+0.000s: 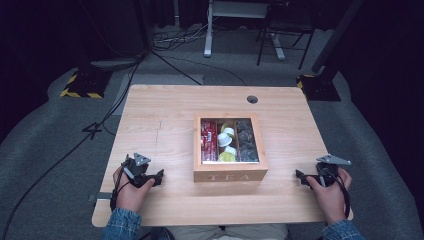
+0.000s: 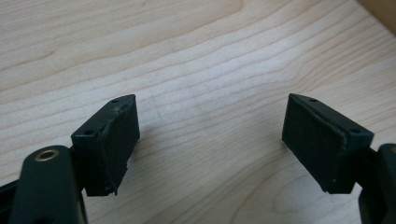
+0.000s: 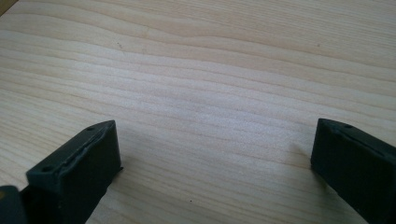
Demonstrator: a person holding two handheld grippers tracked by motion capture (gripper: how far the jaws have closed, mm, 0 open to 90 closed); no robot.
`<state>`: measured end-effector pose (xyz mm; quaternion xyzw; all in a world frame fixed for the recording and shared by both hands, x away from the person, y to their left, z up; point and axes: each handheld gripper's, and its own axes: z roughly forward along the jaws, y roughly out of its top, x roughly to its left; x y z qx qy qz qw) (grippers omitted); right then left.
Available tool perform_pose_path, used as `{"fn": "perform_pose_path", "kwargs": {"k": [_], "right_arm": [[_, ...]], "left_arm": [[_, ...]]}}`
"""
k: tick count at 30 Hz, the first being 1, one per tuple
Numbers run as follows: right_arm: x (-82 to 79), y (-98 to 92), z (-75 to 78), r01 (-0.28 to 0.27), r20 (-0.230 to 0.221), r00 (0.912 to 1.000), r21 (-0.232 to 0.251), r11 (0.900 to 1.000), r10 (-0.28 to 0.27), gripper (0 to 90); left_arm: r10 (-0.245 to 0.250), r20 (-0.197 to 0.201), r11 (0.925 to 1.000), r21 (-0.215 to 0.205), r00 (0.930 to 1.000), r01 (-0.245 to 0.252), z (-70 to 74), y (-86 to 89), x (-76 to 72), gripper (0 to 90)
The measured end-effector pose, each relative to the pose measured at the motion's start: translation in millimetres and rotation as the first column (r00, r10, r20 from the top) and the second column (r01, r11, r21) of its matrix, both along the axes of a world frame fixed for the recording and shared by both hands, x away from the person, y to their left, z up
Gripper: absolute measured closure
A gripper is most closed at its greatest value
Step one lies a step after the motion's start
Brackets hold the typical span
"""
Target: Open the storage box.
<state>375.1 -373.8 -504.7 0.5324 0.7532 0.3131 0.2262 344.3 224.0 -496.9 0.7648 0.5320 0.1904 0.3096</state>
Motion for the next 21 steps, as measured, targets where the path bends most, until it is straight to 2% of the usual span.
{"fn": "perform_pose_path", "kwargs": {"k": [4,11,16,19,20,21], "right_arm": [[0.0,0.0,0.0,0.0,0.0,1.0,0.0,1.0,0.0,1.4],[-0.2,-0.1,-0.1,-0.002,0.004,1.0,-0.002,1.0,0.002,1.8],[-0.2,-0.1,-0.1,-0.002,0.004,1.0,-0.002,1.0,0.002,1.8],[-0.2,-0.1,-0.1,-0.002,0.004,1.0,-0.002,1.0,0.002,1.9],[-0.3,-0.1,-0.1,-0.003,0.004,1.0,-0.002,1.0,0.003,2.0],[-0.3,-0.1,-0.1,-0.003,0.004,1.0,-0.002,1.0,0.003,2.0]], "left_arm": [[-0.008,0.002,0.9999,0.009,1.0,0.008,7.0,-0.8,-2.0,21.0],[-0.057,0.026,0.9982,-0.014,0.998,0.058,37.0,-10.3,-12.1,23.5],[-0.105,0.056,0.994,-0.022,0.9928,0.107,53.1,-21.6,-19.4,23.8],[-0.122,0.069,0.9919,-0.028,0.9901,0.124,57.7,-27.5,-22.5,23.8],[-0.152,0.078,0.9873,-0.035,0.9853,0.155,61.2,-35.3,-25.5,23.9],[-0.152,0.078,0.9873,-0.035,0.9853,0.155,61.2,-35.3,-25.5,24.0]]}}
